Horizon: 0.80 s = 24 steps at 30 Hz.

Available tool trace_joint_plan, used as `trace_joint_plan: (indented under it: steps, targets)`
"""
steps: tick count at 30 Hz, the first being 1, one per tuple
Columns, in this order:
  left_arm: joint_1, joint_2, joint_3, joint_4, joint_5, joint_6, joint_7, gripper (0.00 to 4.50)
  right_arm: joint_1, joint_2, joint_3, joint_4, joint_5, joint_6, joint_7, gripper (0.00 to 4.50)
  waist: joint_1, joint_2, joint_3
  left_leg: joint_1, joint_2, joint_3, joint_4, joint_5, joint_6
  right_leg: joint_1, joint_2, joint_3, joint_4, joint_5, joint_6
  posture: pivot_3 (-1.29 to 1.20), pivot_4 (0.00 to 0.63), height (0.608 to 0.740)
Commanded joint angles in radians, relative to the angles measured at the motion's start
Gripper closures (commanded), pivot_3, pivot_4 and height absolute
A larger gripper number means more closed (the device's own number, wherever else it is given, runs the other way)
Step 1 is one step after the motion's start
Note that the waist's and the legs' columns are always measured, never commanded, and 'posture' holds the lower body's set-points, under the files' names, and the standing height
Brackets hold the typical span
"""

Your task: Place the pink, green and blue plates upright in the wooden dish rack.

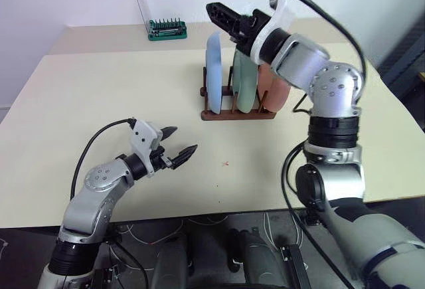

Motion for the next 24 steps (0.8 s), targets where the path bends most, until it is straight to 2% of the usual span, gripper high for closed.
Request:
trace_joint_plan:
  steps: [1,5,8,9,12,16,24]
  targets:
    - [-0.001,0.005,0.011,-0.028,-0.002,-0.011,-0.001,0.31,0.088,-0.168,0.001,-0.241,0.004,-0.069,0.271,0.06,0.007,0.000,0.000,0.000,0.000,-0.001,-0.001,0.000,0.000,0.000,0.000,0.000,-0.001,0.000,0.000,0.00,0.150,0.730]
    - [-0.004,0.009,0.008,-0.008,0.011,-0.022,-0.004,0.31,0.291,-0.343,-0.050,-0.351,-0.052,-0.193,0.469,0.06,0.006,-0.002,-0.001,0.001,-0.001,0.000,-0.004,-0.001,0.001,0.001,-0.001,0.000,-0.004,-0.001,0.001,0.00,0.150,0.730]
    - [-0.019,0.025,0.021,0.049,0.035,-0.054,-0.012,0.31,0.619,-0.481,-0.174,-0.391,-0.056,-0.180,0.581,0.06,0.016,-0.004,-0.001,0.002,-0.001,0.000,-0.005,-0.001,0.001,0.001,-0.001,0.000,-0.004,-0.001,0.001,0.00,0.150,0.730]
    - [-0.027,0.024,0.025,0.074,0.044,-0.067,-0.010,0.31,0.723,-0.511,-0.197,-0.392,-0.086,-0.199,0.603,0.06,0.023,-0.004,-0.001,0.003,-0.001,0.000,-0.005,-0.001,0.001,0.002,-0.001,-0.001,-0.004,-0.001,0.001,0.00,0.150,0.730]
    - [-0.046,0.019,0.028,0.134,0.059,-0.097,-0.008,0.31,0.875,-0.532,-0.221,-0.348,-0.156,-0.262,0.614,0.06,0.020,-0.001,0.000,0.003,-0.001,0.000,-0.005,-0.001,0.001,0.001,-0.001,0.000,-0.004,-0.001,0.000,0.00,0.150,0.730]
    - [-0.048,0.030,0.033,0.196,0.088,-0.140,-0.015,0.31,0.955,-0.518,-0.179,-0.240,-0.279,-0.371,0.614,0.06,0.014,-0.001,0.000,0.004,-0.002,0.000,-0.004,-0.001,0.000,0.001,0.000,0.000,-0.004,0.000,-0.001,0.00,0.150,0.730]
    - [-0.019,0.037,0.050,0.229,0.113,-0.185,-0.006,0.31,0.943,-0.478,-0.110,-0.149,-0.373,-0.495,0.644,0.06,0.023,-0.001,0.000,0.003,-0.002,0.000,-0.006,-0.001,0.000,-0.001,0.000,0.000,-0.005,0.000,-0.001,0.00,0.150,0.730]
